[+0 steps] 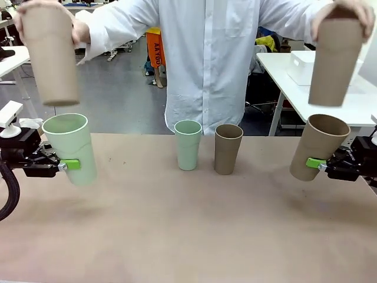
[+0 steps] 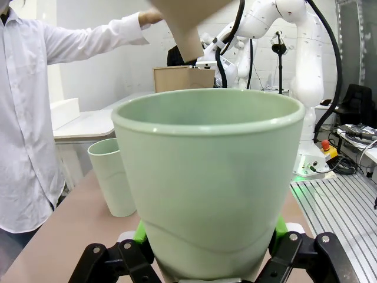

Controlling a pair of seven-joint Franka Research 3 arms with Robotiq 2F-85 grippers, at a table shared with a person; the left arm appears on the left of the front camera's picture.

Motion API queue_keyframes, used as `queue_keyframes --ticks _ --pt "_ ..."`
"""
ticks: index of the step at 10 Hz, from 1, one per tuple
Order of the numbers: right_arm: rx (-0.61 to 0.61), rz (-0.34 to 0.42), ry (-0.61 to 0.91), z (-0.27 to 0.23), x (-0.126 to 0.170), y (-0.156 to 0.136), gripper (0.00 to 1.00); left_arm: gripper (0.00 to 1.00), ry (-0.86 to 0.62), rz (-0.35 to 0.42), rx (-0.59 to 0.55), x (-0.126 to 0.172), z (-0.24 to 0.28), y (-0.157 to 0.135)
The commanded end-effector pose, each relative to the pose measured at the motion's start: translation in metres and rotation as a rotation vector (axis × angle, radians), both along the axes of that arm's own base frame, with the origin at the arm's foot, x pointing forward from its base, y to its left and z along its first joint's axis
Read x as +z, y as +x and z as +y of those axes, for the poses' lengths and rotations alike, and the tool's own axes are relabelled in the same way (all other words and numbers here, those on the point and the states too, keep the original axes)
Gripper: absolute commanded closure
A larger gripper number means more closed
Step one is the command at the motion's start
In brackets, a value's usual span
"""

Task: Stack the cups and store them in the basket.
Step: Place the stack of Reusable plastic cups into the Pantry Basket.

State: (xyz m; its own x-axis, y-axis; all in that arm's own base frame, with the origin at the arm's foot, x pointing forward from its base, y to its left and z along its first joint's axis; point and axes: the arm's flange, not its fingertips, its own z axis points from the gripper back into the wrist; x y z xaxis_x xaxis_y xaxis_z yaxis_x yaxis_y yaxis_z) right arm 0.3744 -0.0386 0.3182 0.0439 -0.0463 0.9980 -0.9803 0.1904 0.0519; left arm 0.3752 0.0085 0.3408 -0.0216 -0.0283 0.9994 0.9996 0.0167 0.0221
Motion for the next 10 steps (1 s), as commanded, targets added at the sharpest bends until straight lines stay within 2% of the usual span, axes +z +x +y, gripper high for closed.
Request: queue_keyframes --ticks 1,10 --pt "-0.002 -0.007 0.005 -0.0002 0.0035 0.0003 0.15 0.15 -0.001 -0.006 -0.001 0.0026 -0.0004 0.0006" --pt "-0.002 -0.007 0.005 -0.0002 0.0035 0.0003 0.15 0.15 -0.001 -0.006 -0.001 0.0026 -0.0004 0.0006"
